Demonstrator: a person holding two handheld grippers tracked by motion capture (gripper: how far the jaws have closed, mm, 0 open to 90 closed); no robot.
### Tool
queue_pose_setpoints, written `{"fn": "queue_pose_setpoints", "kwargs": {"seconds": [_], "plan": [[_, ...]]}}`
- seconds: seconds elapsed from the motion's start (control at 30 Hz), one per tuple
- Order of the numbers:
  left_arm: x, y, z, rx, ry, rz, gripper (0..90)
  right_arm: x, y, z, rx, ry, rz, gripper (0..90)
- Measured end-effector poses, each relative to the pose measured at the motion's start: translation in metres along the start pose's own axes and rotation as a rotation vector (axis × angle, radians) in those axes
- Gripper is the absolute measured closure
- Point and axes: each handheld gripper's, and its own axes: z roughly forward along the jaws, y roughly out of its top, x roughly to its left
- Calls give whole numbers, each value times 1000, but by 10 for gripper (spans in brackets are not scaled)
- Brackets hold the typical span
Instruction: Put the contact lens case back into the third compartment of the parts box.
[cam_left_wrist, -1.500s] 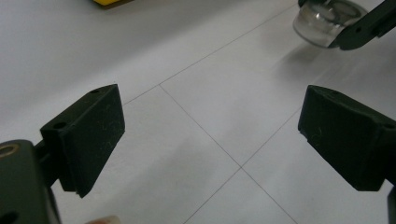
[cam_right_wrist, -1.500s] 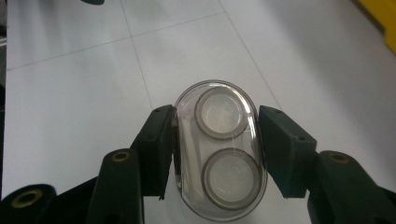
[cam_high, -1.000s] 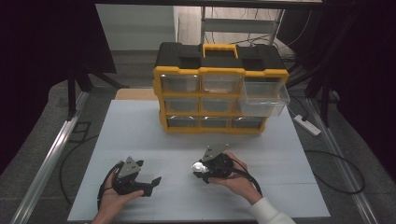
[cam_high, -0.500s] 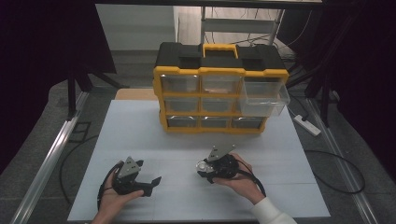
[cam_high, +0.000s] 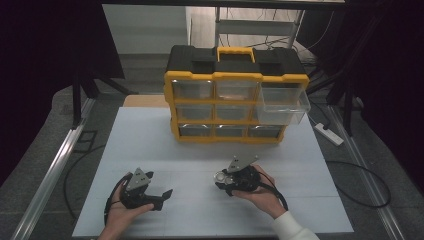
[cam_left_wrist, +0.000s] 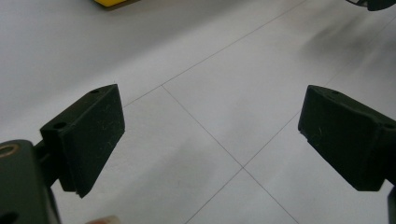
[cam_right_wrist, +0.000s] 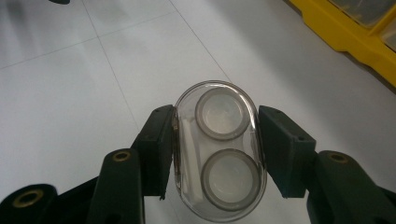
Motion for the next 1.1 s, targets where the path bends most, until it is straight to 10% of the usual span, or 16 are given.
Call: {"fn": "queue_pose_setpoints", "kwargs": {"seconds": [1.1], "plan": [[0, 0, 0, 1, 2, 0, 74, -3, -7, -8, -21, -26, 27, 483]]}}
